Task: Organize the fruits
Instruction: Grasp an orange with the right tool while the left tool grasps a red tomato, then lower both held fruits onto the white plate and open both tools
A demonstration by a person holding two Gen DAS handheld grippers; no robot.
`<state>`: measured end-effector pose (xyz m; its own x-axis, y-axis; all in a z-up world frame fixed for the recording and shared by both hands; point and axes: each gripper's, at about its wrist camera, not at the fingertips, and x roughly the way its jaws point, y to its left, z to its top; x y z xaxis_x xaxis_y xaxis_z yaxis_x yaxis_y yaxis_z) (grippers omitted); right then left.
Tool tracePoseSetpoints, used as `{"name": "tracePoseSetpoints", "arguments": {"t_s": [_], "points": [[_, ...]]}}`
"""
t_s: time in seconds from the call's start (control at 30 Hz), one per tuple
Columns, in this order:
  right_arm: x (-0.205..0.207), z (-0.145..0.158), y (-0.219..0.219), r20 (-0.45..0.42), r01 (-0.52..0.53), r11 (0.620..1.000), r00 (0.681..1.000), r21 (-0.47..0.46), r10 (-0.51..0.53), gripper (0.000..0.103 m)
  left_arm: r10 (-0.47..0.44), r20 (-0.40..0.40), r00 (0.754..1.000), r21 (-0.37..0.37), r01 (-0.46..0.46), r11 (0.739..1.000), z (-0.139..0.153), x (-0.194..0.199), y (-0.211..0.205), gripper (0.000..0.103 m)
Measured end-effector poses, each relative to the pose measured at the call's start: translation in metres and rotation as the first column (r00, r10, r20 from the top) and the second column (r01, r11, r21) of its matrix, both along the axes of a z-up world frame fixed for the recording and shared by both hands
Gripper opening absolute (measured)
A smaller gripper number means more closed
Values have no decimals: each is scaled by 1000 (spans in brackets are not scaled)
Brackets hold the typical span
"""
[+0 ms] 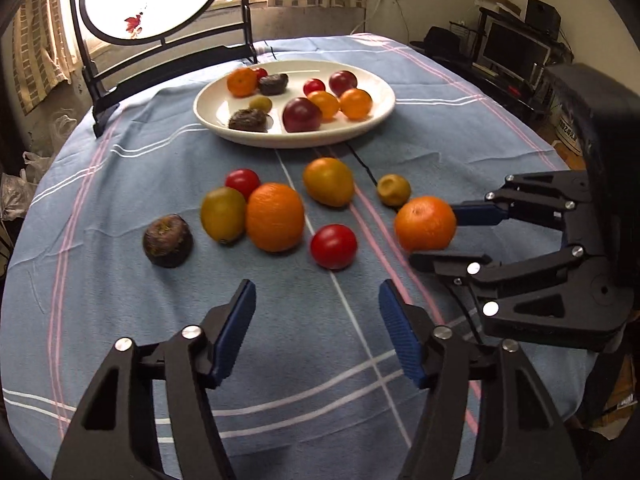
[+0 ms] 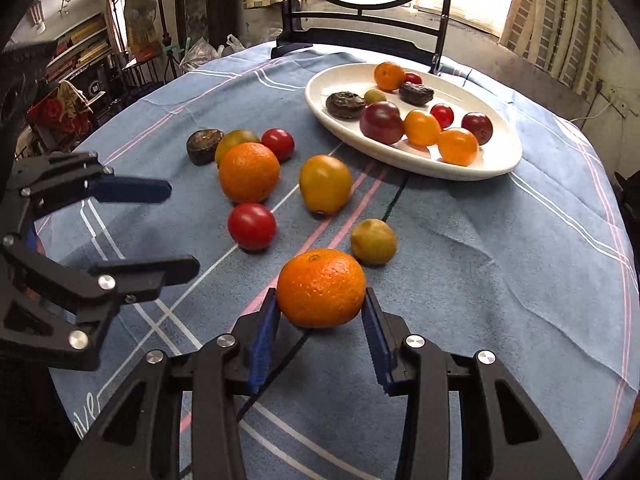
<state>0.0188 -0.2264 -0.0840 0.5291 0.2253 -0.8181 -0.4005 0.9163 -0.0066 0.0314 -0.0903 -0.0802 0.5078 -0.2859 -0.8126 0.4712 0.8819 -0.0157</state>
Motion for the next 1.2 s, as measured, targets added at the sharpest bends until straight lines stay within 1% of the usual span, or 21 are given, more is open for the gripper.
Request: {"name": "tracePoseSetpoints", "arguments": {"t_s": [0.03,0.07,0.2,0.23,0.27,0.3,0.4,0.5,0.63,0.77,0.87,0.97,1.1,1.2], "points": [[-1,2,-6,4,15,1000,1000,6,-15,42,9,-15,1000,-6,-9,1000,-4,3,-5,48],[-1,3,-11,5,27,1000,1000,15,-27,42,22,-29,999,-10,-22,1000,-8,7,-9,46],[-4,6,-26,8,56,998,998,30,-56,42,85,-63,994,-35,-87,996,-17,26,-18,45],[-4,5,-28,6,57,998,998,30,-57,42,95,-68,993,-42,-98,994,-18,31,-20,43],[-4,5,-29,7,57,998,998,29,-57,42,106,-70,992,-43,-109,993,-19,34,-21,35],[-4,4,-31,5,57,998,998,30,-57,42,109,-73,991,-39,-112,993,-20,36,-23,30],[-5,5,-33,9,54,998,998,37,-54,42,107,-61,992,-21,-108,994,-18,34,-24,30],[-8,8,-33,19,49,998,999,40,-50,42,100,-45,994,-26,-101,995,-12,28,-18,29],[-12,17,-27,35,33,998,999,45,-34,42,64,0,998,-21,-64,998,4,15,-13,30],[-12,27,-17,54,5,999,999,47,-8,42,47,75,996,-5,-47,999,23,12,-12,30],[-5,40,-11,84,-4,999,996,47,0,42,62,133,989,1,-63,998,42,26,-10,30],[8,61,-9,132,0,999,991,52,-7,42,81,204,976,0,-83,997,67,44,-10,30],[31,90,-11,201,20,997,979,77,-35,42,113,264,958,-20,-112,993,94,75,-13,30],[51,105,-13,227,30,995,973,95,-51,42,144,305,941,-16,-146,989,106,97,-17,30]]}}
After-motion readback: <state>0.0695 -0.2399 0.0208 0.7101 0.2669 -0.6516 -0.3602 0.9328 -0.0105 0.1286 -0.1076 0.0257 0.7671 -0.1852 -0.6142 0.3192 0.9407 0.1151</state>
